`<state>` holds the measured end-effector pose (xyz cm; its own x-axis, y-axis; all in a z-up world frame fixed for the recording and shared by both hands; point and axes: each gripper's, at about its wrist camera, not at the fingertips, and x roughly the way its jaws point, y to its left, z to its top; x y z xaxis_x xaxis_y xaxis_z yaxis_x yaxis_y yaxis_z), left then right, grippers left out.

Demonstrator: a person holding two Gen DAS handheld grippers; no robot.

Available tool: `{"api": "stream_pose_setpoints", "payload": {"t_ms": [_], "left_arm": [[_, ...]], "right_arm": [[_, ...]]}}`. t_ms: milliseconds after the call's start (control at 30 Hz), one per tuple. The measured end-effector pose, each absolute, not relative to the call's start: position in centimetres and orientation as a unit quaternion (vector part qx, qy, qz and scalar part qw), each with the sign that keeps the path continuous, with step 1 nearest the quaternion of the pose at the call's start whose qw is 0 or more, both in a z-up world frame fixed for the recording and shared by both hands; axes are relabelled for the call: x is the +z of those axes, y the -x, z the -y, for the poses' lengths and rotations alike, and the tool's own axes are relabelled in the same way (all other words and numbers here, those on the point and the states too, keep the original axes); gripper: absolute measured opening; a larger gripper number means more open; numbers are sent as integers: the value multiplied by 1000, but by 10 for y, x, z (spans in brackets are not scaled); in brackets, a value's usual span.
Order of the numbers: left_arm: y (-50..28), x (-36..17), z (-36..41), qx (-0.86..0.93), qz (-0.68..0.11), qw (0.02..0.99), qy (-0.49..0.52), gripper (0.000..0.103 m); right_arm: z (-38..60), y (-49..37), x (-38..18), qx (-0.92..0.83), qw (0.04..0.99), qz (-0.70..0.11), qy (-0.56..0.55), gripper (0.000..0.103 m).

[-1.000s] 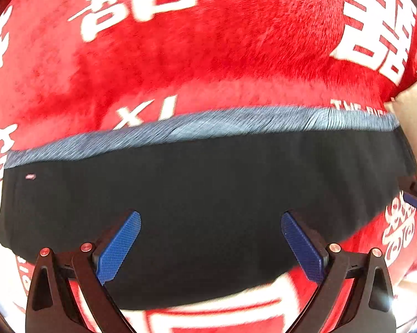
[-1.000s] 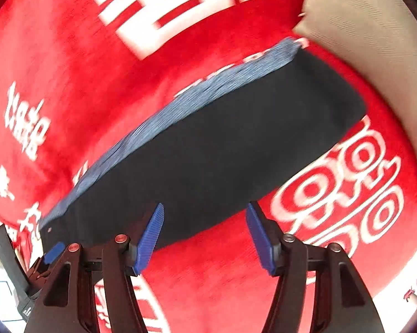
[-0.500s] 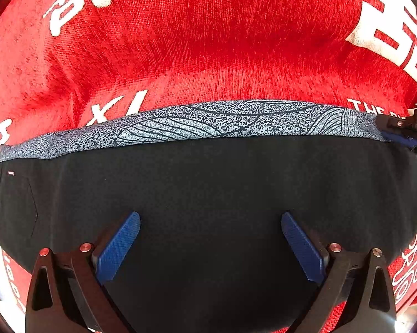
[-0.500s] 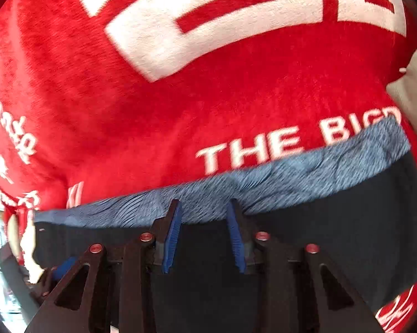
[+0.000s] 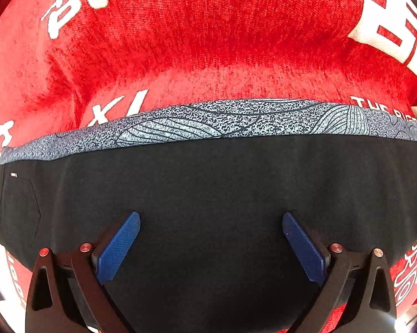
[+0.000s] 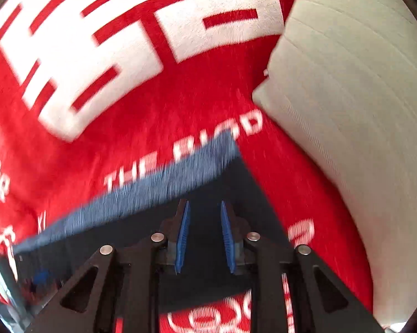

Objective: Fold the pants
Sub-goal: 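Grasp the trouser end with the right gripper and lift it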

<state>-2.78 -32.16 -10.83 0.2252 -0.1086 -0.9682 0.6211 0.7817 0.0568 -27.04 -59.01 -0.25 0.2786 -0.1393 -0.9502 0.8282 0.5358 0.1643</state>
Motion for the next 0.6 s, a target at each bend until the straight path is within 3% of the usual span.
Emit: {"api": "stream_pose_setpoints", "payload": {"t_ms": [100,167,267,400,600], "left_arm": [[27,-109,327,-247,-572,747,-230,103],[26,-108,330,-248,-574,745,-231,103],[25,-108,337,-247,-574,744,-239,103],[24,-99,348,-234,-583,734,-258,103],[49,-71,378,-285,-587,719,-240,103]], "right_arm": [[586,285,-25,-343,705,-510,-353,22],[603,298,-23,-351,708,-473,-389,21],[617,308,-12,-365,692,-441,-439,27],[618,347,0,-352,674,-383,-526,55],[568,395,-17,-303,636,-303,-641,57]]}}
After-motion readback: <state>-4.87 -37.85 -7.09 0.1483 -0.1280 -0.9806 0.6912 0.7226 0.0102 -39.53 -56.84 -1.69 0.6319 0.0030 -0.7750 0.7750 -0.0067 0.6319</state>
